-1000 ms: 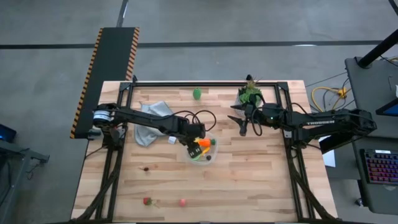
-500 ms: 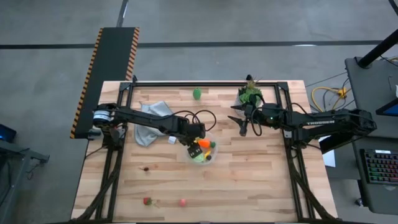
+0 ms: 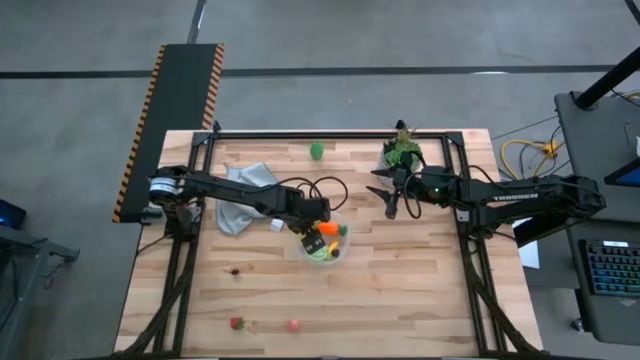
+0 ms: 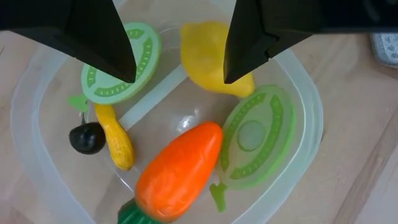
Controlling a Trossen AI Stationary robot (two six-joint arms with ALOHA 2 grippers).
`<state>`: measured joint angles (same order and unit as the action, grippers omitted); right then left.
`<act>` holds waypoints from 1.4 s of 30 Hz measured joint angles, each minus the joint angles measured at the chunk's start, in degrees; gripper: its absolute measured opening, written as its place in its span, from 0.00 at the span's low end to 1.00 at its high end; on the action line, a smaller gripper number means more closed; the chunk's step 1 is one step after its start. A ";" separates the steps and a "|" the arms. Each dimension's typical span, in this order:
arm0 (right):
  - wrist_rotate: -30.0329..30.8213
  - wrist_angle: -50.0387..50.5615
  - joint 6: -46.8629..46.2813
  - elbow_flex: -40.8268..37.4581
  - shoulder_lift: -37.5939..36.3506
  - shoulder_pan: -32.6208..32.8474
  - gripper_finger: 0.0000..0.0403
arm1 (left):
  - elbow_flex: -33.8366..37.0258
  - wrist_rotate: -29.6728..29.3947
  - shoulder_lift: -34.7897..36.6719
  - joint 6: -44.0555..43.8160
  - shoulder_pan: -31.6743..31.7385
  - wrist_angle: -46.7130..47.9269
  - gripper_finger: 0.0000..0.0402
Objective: Pick and placing Produce into tupperware
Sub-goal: Put the red cherry into the transparent bin
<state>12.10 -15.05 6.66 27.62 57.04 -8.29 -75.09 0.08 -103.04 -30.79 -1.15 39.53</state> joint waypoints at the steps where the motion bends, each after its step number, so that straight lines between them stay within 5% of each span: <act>1: 0.00 0.00 0.00 0.00 0.01 0.00 0.52 | 0.00 -0.02 0.02 0.86 -0.04 -0.04 0.57; 8: 0.00 0.04 -0.02 0.00 0.01 0.00 0.52 | -0.13 -0.95 2.39 5.59 -1.62 0.38 0.57; 15: -0.02 0.23 -0.62 -0.02 0.00 0.02 0.52 | -0.13 -2.52 11.96 5.80 -4.92 4.91 0.57; 21: -0.02 0.19 -0.61 -0.02 0.00 0.01 0.52 | -0.01 -12.51 21.91 -3.68 -11.09 17.65 0.57; 28: -0.03 -0.20 -0.87 -0.02 0.02 0.02 0.52 | 0.29 -16.57 28.68 -10.63 -21.97 27.11 0.57; 42: -0.04 -0.15 -2.62 -0.02 0.02 0.00 0.52 | 10.24 -14.36 26.03 -28.00 -37.84 31.28 0.57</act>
<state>12.05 -15.20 4.03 27.59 57.06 -8.29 -64.85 -14.28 -77.02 -58.79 -38.99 70.81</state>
